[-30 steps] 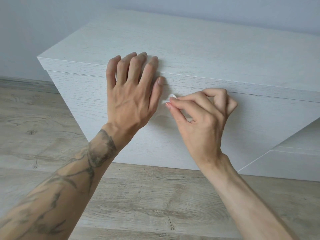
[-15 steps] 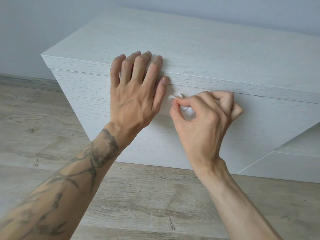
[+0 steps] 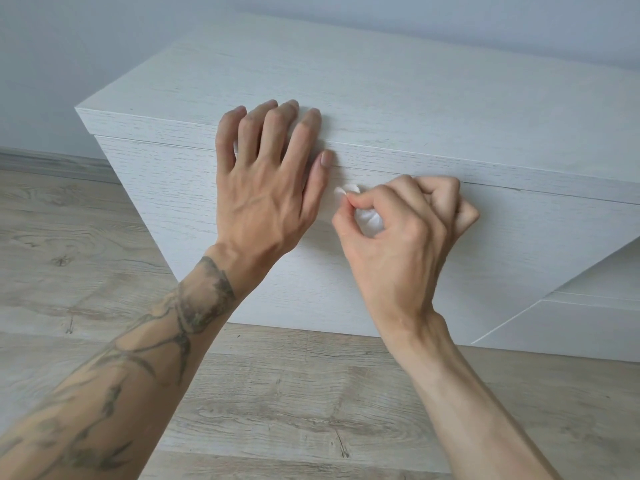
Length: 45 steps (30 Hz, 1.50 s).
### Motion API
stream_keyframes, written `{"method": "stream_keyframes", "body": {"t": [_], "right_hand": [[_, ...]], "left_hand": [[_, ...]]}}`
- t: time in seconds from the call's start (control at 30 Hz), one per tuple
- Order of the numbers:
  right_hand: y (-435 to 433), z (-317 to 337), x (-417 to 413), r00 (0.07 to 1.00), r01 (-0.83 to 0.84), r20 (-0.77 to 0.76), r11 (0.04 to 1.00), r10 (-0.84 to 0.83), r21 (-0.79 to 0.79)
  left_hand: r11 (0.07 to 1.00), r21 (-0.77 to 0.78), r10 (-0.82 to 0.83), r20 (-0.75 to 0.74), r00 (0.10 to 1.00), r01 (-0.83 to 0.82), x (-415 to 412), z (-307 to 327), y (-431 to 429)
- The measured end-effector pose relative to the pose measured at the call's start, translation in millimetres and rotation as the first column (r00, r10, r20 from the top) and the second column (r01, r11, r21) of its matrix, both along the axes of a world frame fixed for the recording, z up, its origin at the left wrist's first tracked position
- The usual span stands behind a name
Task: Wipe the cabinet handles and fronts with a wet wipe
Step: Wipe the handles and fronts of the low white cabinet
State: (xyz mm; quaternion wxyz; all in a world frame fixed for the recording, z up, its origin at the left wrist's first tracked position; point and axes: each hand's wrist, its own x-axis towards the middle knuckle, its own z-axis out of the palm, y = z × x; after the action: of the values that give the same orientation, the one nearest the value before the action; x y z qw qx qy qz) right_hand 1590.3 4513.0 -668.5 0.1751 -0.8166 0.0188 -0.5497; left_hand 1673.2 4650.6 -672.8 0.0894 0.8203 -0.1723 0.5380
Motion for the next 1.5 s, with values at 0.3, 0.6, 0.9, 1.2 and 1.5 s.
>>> {"method": "stream_keyframes", "body": {"t": [0.3, 0.6, 0.9, 1.2, 1.5], "right_hand": [[-8.8, -1.1, -1.8, 0.997, -0.068, -0.031, 0.997, 0.066, -0.039], [-44.2, -6.5, -10.1, 0.974, -0.225, -0.013, 0.972, 0.224, -0.065], [-51.6, -6.5, -6.4, 0.961, -0.276, -0.017, 0.951, 0.276, -0.142], [-109.7, -18.4, -29.5, 0.972, -0.223, 0.044, 0.966, 0.231, -0.134], [-92.9, -12.5, -30.5, 0.955, -0.272, -0.040, 0.920, 0.295, 0.283]], "left_hand": [[1.000, 0.005, -0.007, -0.009, 1.000, 0.007, -0.7, 0.5, 0.4], [1.000, -0.008, -0.020, -0.031, 0.999, 0.020, -3.1, 1.8, 1.3], [1.000, 0.009, -0.012, -0.034, 0.999, 0.012, -3.6, 1.7, 1.8], [0.999, -0.017, -0.043, -0.059, 0.997, 0.042, -4.9, 2.3, 0.5], [0.999, -0.016, -0.044, -0.055, 0.997, 0.043, -2.7, -0.2, 1.4]]}}
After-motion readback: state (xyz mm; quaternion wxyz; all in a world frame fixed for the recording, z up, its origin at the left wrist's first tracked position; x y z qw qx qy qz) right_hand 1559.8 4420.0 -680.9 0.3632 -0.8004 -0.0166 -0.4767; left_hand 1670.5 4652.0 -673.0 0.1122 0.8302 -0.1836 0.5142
